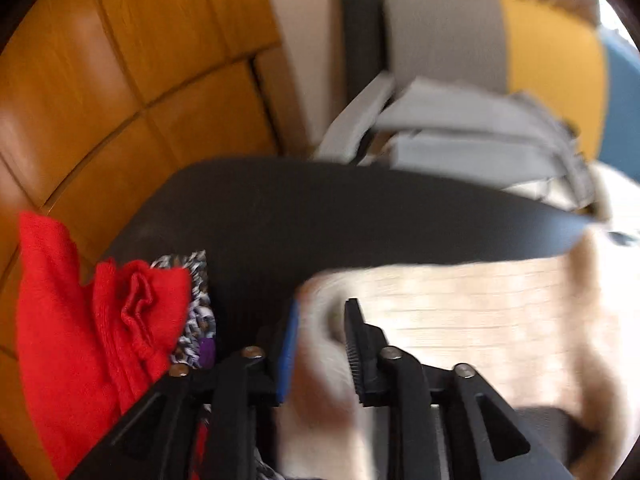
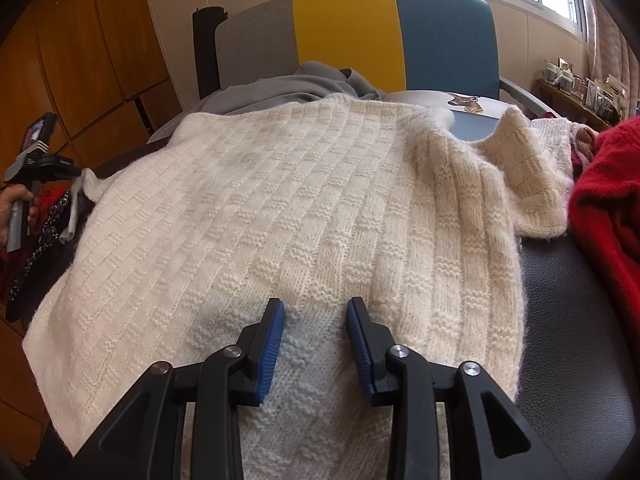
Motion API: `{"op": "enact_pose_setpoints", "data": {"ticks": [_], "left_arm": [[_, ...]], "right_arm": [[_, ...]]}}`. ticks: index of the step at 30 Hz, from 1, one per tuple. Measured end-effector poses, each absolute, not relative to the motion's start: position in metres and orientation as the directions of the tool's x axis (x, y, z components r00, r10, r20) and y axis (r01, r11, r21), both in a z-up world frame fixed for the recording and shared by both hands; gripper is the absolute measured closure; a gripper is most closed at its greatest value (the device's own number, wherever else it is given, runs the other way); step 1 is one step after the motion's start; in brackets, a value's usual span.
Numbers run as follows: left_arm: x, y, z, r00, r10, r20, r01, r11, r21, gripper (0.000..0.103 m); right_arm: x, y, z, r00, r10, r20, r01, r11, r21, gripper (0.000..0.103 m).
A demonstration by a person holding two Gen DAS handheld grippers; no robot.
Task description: Fold clothes
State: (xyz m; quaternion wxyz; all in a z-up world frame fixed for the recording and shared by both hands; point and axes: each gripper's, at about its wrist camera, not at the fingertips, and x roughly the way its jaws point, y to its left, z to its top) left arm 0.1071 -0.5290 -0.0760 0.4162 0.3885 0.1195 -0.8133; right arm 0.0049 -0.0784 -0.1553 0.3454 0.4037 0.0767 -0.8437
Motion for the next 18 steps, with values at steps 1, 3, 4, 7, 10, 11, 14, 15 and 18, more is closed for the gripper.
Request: {"op": "enact_pose_setpoints", "data": {"ticks": [1,3,4,7,10,11,14,15,18], "left_arm": [[0.105,-0.513,-0.074,-0.422,-0.538,-0.729,0.723,-0.686,0.088,0.064],[0.091,-0.481,-0.078,-0.492,-0.452,-0.743,0.616,-0.784,0.069,0.064],[0.082,-0.47,-0.084,-0.499,-0.423,-0.757,0.579,-0.812,0.072,0.064],[0.056,-0.447,-0.109,-0.472,-0.362,-0.804,0.506,-0.858,0.088,0.066],[0.051,-0.442,-0.132,-0.4,-0.363,-0.841,0.498,-0.857,0.133,0.068],[0.055,-0.443,-0.137,-0.375,-0.369,-0.85,0.5,-0.853,0.15,0.067],[0.074,-0.458,-0.137,-0.369,-0.384,-0.846,0.525,-0.837,0.151,0.062],[0.08,-0.464,-0.137,-0.359,-0.389,-0.848,0.534,-0.831,0.155,0.059],[0.096,-0.482,-0.14,-0.314,-0.419,-0.852,0.545,-0.814,0.2,0.058]], "right_arm": [[0.005,-0.079,-0.155,-0.436,-0.52,-0.734,0.645,-0.75,0.148,0.07],[0.006,-0.079,-0.156,-0.438,-0.519,-0.734,0.643,-0.751,0.147,0.069],[0.006,-0.079,-0.156,-0.439,-0.518,-0.734,0.643,-0.752,0.147,0.07],[0.007,-0.079,-0.156,-0.442,-0.516,-0.734,0.641,-0.754,0.144,0.07],[0.007,-0.079,-0.156,-0.442,-0.515,-0.734,0.641,-0.754,0.143,0.07],[0.007,-0.079,-0.156,-0.442,-0.515,-0.734,0.641,-0.754,0.144,0.07],[0.006,-0.078,-0.156,-0.44,-0.517,-0.734,0.64,-0.754,0.147,0.069],[0.006,-0.078,-0.156,-0.439,-0.517,-0.734,0.64,-0.754,0.148,0.069],[0.006,-0.078,-0.156,-0.439,-0.516,-0.736,0.641,-0.754,0.146,0.069]]}}
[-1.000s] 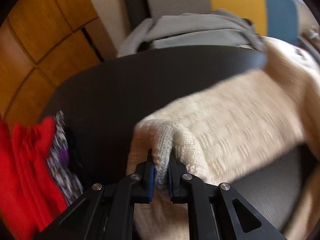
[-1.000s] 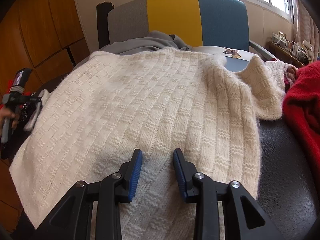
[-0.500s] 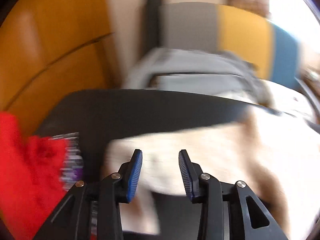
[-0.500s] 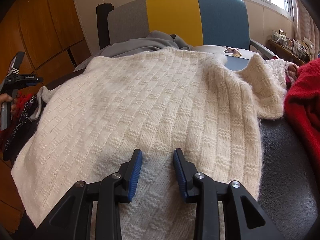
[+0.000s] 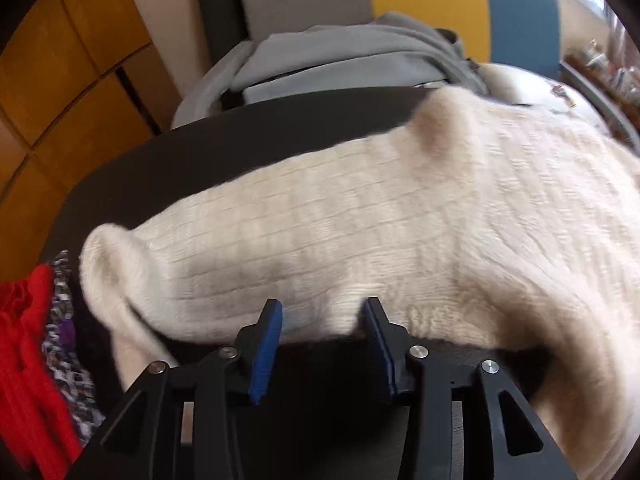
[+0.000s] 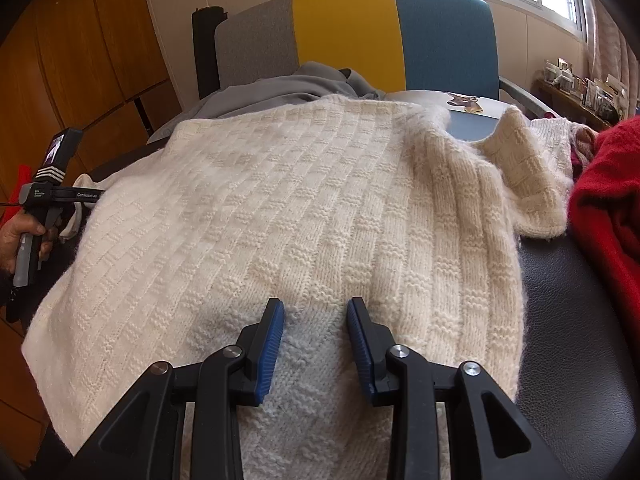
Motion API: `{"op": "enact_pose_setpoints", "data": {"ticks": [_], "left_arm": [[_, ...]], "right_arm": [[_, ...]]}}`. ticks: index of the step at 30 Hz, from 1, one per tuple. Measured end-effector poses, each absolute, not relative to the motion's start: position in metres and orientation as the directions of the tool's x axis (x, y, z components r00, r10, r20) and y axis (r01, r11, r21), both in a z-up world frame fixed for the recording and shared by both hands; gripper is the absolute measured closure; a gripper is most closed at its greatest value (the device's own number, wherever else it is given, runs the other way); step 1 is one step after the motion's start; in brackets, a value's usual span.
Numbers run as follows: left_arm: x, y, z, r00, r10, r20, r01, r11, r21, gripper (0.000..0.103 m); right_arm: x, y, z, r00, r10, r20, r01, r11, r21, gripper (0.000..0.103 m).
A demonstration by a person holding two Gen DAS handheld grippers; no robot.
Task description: Fold clothes
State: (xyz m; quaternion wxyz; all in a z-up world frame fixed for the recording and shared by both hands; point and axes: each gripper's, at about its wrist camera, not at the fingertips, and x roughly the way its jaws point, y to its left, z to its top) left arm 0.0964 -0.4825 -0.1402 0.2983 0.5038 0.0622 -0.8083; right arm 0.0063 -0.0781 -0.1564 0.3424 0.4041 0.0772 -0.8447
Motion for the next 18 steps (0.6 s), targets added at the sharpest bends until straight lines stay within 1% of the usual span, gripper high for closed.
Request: {"op": "enact_pose_setpoints", "data": {"ticks": [5,7,8,11,15,18], "left_arm": [[0.102,-0.501,-0.147,-0.236,-0.445,-0.864,0.579,-0.778,0.243,0.06],[0.119,-0.496,-0.132,-0.28,-0.414,-0.866,0.609,-0.774,0.173,0.073],[0.128,-0.487,-0.123,-0.326,-0.394,-0.859,0.605,-0.785,0.131,0.075],[0.152,-0.458,-0.102,-0.447,-0.325,-0.834,0.565,-0.825,0.018,0.074],[0.166,-0.401,-0.113,-0.497,-0.23,-0.837,0.445,-0.895,-0.019,0.074],[0.167,-0.379,-0.139,-0.455,-0.203,-0.867,0.413,-0.911,-0.004,0.074]], "right_arm": [[0.006,-0.081,-0.157,-0.431,-0.514,-0.742,0.647,-0.749,0.142,0.066],[0.004,-0.085,-0.156,-0.423,-0.508,-0.751,0.656,-0.743,0.133,0.065],[0.004,-0.087,-0.156,-0.421,-0.502,-0.756,0.659,-0.742,0.126,0.065],[0.003,-0.088,-0.157,-0.425,-0.493,-0.759,0.653,-0.748,0.12,0.064],[0.004,-0.085,-0.159,-0.428,-0.492,-0.758,0.652,-0.749,0.117,0.064],[0.002,-0.085,-0.158,-0.426,-0.495,-0.757,0.652,-0.748,0.121,0.063]]}}
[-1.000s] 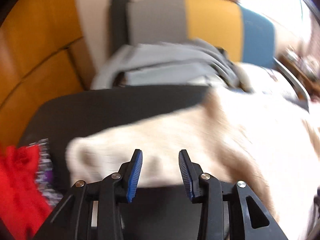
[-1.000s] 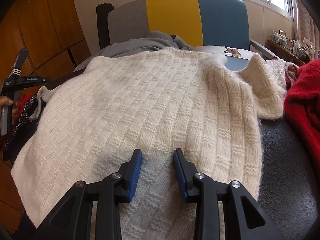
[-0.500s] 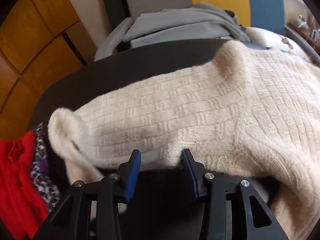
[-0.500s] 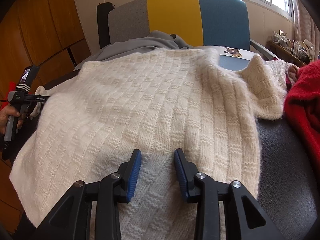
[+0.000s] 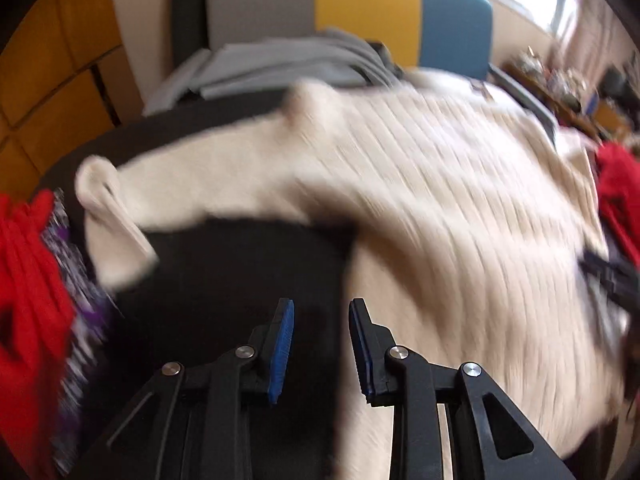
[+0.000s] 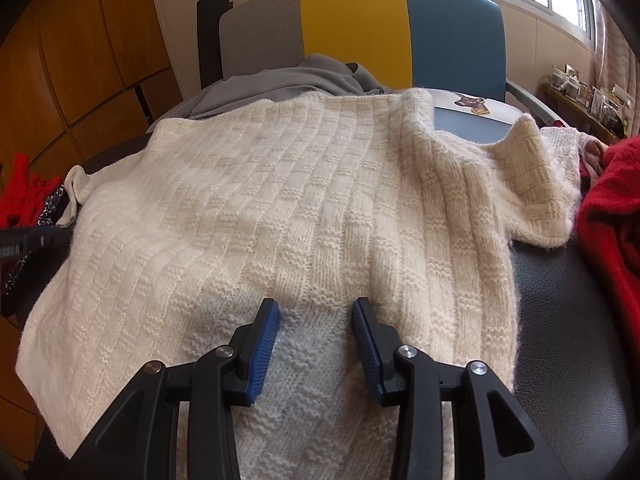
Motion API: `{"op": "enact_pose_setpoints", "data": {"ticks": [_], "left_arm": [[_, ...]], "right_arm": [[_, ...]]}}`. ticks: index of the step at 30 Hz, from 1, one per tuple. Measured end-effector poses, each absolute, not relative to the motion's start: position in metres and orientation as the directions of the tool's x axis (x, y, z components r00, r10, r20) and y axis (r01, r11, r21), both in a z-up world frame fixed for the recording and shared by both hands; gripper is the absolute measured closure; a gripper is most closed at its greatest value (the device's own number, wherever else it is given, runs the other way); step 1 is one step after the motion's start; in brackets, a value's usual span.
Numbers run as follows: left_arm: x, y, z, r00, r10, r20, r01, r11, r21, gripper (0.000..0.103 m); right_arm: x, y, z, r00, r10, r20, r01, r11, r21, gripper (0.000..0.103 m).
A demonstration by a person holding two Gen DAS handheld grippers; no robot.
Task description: Fold clothes
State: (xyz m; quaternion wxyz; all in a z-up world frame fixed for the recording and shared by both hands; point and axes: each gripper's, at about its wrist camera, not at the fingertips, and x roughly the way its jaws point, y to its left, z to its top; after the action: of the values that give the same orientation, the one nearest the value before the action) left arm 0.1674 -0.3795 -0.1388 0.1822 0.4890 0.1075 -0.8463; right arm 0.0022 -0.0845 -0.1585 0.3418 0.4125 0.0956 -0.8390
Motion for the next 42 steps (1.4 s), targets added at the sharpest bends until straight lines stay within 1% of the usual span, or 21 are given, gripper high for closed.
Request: {"op": "enact_pose_setpoints", "data": {"ticks": [2,4,7,9,11,13,15,17,19,21,23,26,28,29,30,31,34,37,42], "left_arm": [[0.179,-0.368,-0.15,-0.436,-0.215,-0.874,0.43,-0.903,0.008,0.074],[0.197,-0.365,-0.152,-0.423,-0.265,-0.866,0.456,-0.888,0.049,0.073],[0.221,-0.37,-0.153,-0.398,-0.277,-0.874,0.517,-0.855,0.036,0.071],[0.231,-0.374,-0.155,-0.387,-0.275,-0.88,0.549,-0.836,0.02,0.066],[0.239,-0.377,-0.152,-0.377,-0.275,-0.885,0.577,-0.817,0.008,0.067],[0.241,-0.378,-0.147,-0.375,-0.28,-0.884,0.605,-0.796,-0.004,0.072],[0.238,-0.379,-0.133,-0.415,-0.288,-0.863,0.628,-0.777,-0.043,0.073],[0.227,-0.379,-0.12,-0.461,-0.287,-0.84,0.628,-0.774,-0.08,0.073],[0.209,-0.381,-0.109,-0.505,-0.286,-0.815,0.611,-0.785,-0.103,0.073],[0.188,-0.381,-0.101,-0.526,-0.275,-0.805,0.585,-0.804,-0.108,0.072],[0.163,-0.378,-0.098,-0.55,-0.276,-0.789,0.549,-0.831,-0.092,0.072],[0.115,-0.388,-0.096,-0.567,-0.289,-0.771,0.495,-0.868,-0.038,0.068],[0.091,-0.394,-0.092,-0.582,-0.274,-0.765,0.476,-0.878,-0.048,0.066],[0.079,-0.396,-0.089,-0.59,-0.265,-0.762,0.467,-0.883,-0.055,0.064],[0.068,-0.402,-0.09,-0.593,-0.267,-0.76,0.465,-0.884,-0.052,0.059],[0.058,-0.408,-0.091,-0.596,-0.27,-0.756,0.464,-0.885,-0.049,0.058],[0.028,-0.425,-0.1,-0.605,-0.264,-0.751,0.462,-0.885,-0.061,0.058],[0.003,-0.438,-0.111,-0.6,-0.269,-0.754,0.468,-0.882,-0.057,0.058],[-0.018,-0.469,-0.139,-0.511,-0.391,-0.765,0.566,-0.823,0.042,0.058]], "right_arm": [[0.003,-0.084,-0.158,-0.428,-0.495,-0.756,0.652,-0.748,0.121,0.063],[0.007,-0.084,-0.158,-0.428,-0.496,-0.755,0.652,-0.748,0.122,0.063],[0.007,-0.085,-0.157,-0.425,-0.492,-0.76,0.648,-0.752,0.124,0.063],[0.011,-0.087,-0.157,-0.424,-0.494,-0.759,0.648,-0.751,0.127,0.063],[0.014,-0.091,-0.156,-0.42,-0.496,-0.76,0.641,-0.755,0.139,0.063],[0.02,-0.095,-0.155,-0.419,-0.497,-0.76,0.644,-0.753,0.137,0.063],[0.028,-0.1,-0.154,-0.422,-0.49,-0.763,0.65,-0.75,0.122,0.063],[0.034,-0.101,-0.153,-0.418,-0.493,-0.763,0.651,-0.748,0.127,0.063],[0.038,-0.1,-0.153,-0.409,-0.506,-0.759,0.652,-0.744,0.145,0.059],[0.04,-0.098,-0.152,-0.405,-0.523,-0.75,0.667,-0.73,0.149,0.059],[0.035,-0.094,-0.15,-0.372,-0.545,-0.751,0.671,-0.718,0.188,0.059],[0.023,-0.092,-0.142,-0.331,-0.56,-0.76,0.654,-0.716,0.243,0.06],[0.011,-0.097,-0.13,-0.347,-0.559,-0.753,0.666,-0.712,0.222,0.06],[0.003,-0.103,-0.123,-0.355,-0.565,-0.744,0.673,-0.707,0.216,0.06],[-0.007,-0.11,-0.117,-0.361,-0.575,-0.734,0.679,-0.701,0.215,0.06],[-0.019,-0.118,-0.111,-0.372,-0.576,-0.728,0.681,-0.702,0.208,0.06],[-0.055,-0.148,-0.103,-0.399,-0.569,-0.718,0.676,-0.712,0.188,0.06],[-0.099,-0.188,-0.11,-0.428,-0.521,-0.739,0.662,-0.737,0.136,0.06],[-0.159,-0.221,-0.141,-0.455,-0.424,-0.783,0.607,-0.791,0.076,0.06]]}}
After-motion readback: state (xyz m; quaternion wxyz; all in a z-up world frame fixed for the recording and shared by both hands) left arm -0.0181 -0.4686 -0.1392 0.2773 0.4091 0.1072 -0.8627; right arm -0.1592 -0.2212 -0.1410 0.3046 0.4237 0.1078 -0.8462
